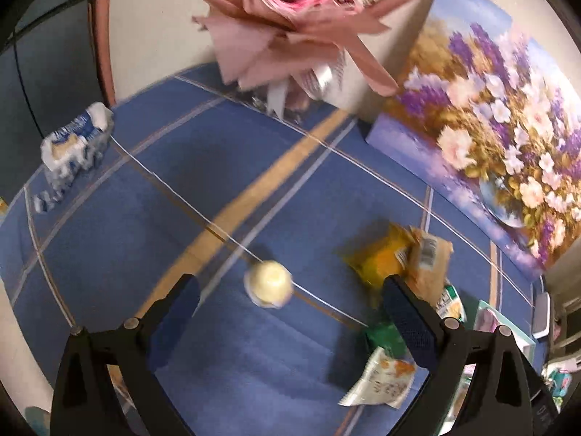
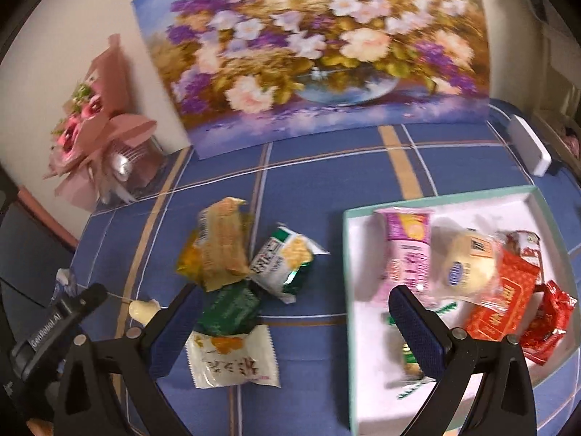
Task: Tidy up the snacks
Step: 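Move both tools back over the jelly cup and white candy pack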
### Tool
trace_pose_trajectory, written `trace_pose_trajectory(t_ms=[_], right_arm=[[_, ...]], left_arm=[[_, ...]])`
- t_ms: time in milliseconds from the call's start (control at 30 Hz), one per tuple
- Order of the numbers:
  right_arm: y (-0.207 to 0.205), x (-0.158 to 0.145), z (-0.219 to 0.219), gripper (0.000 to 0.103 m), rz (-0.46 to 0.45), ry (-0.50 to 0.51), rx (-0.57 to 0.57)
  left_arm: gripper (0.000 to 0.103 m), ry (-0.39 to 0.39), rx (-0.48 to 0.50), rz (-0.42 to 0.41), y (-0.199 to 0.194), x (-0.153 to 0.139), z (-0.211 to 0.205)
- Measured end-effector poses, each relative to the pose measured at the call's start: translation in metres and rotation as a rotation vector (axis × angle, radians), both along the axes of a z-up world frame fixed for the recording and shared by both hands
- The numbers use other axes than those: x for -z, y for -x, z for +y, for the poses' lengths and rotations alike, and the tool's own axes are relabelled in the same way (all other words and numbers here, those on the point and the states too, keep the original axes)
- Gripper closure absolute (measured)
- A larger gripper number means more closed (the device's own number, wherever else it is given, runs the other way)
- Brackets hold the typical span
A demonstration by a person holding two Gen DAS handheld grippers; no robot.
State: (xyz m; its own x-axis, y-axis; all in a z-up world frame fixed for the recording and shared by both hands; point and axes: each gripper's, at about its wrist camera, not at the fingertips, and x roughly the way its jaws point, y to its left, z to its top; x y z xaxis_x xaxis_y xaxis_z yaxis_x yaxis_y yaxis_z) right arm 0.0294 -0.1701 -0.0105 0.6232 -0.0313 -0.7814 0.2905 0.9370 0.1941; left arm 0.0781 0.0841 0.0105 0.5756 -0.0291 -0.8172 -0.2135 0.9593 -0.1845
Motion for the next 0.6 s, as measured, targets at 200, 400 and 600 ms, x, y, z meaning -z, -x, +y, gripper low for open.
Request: trace_pose_trajectory(t_ms=[200,400,600], right_arm=[[-0.011,0.008,0.026,0.000,0.024,-0.001,-0.046],[-0.022,0.027,0.046,0.000,0.091,-0.026,-0.081],[-0.029,0.056,0.059,0.000,0.185,-0.025,-0.101]], left_arm=[[0.003,0.004,-0.011,0.017,-0.005,0.002,0.013],[0.003,0.044,-0.003,0.071,-0.016,0.016,0.028],[0.003,0.025,0.012,0.159,-0.034,0.046,0.029]])
